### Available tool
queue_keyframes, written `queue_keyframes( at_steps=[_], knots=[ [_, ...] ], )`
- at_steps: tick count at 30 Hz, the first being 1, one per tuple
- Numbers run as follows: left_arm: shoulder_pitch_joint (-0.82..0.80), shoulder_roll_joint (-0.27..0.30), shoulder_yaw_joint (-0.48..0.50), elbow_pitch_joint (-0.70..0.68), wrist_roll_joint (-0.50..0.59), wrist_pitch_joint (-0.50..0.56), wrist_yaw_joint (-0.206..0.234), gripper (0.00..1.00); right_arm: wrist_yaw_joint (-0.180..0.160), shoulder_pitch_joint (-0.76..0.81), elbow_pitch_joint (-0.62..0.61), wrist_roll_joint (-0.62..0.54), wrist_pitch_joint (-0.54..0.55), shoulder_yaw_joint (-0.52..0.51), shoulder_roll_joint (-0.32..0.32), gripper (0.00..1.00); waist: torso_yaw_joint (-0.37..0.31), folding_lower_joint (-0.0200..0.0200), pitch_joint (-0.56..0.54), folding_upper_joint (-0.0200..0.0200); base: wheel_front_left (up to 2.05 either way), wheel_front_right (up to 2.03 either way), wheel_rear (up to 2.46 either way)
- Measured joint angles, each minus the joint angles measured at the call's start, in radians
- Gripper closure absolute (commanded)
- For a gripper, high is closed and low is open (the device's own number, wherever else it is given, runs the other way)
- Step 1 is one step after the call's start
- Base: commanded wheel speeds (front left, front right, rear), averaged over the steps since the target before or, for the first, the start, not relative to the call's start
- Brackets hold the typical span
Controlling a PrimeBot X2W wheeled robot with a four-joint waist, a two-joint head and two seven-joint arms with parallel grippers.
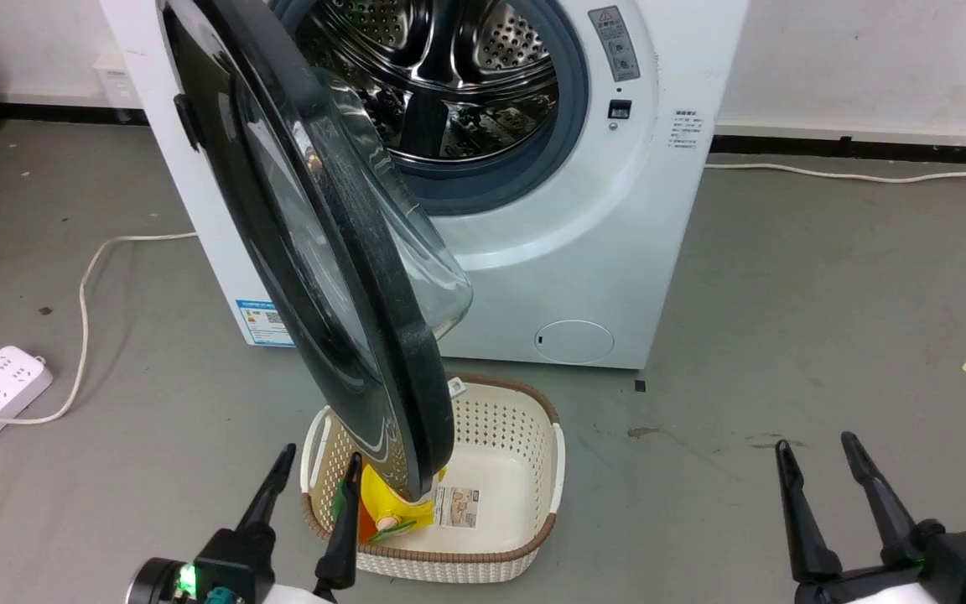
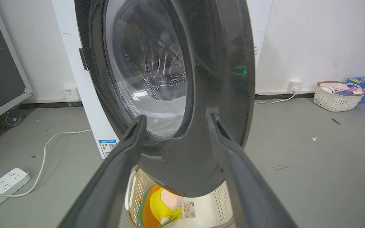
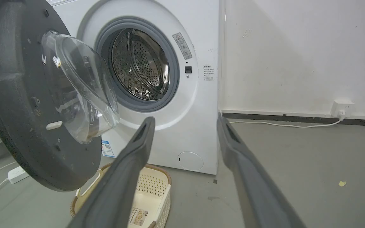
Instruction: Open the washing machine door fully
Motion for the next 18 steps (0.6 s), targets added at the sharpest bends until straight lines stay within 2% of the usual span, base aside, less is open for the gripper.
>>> queue_keyframes(
  at_steps=[13,14,15,18],
  knots=[
    [0.002,-0.009,-0.008,0.007,0.009,0.000,0.001,0.00,0.000,0.005,0.007,-0.046,-0.007,0.008,0.031,0.00,0.013,0.0000,0.004,0.0000,0.00,0.00,0.00],
    [0.002,-0.009,-0.007,0.006,0.009,0.000,0.001,0.62,0.000,0.005,0.007,-0.046,-0.007,0.008,0.033,0.00,0.013,0.0001,0.005,0.0000,0.00,0.00,0.00],
    [0.002,-0.008,-0.007,0.002,0.009,0.000,0.001,1.00,0.000,0.005,0.007,-0.045,-0.007,0.008,0.033,0.00,0.012,0.0001,0.006,0.0000,0.00,0.00,0.00],
    [-0.002,-0.008,-0.006,-0.019,0.011,0.000,-0.003,1.00,0.000,0.005,0.007,-0.046,-0.007,0.012,0.034,0.00,0.009,0.0001,0.010,0.0000,0.00,0.00,0.00]
  ],
)
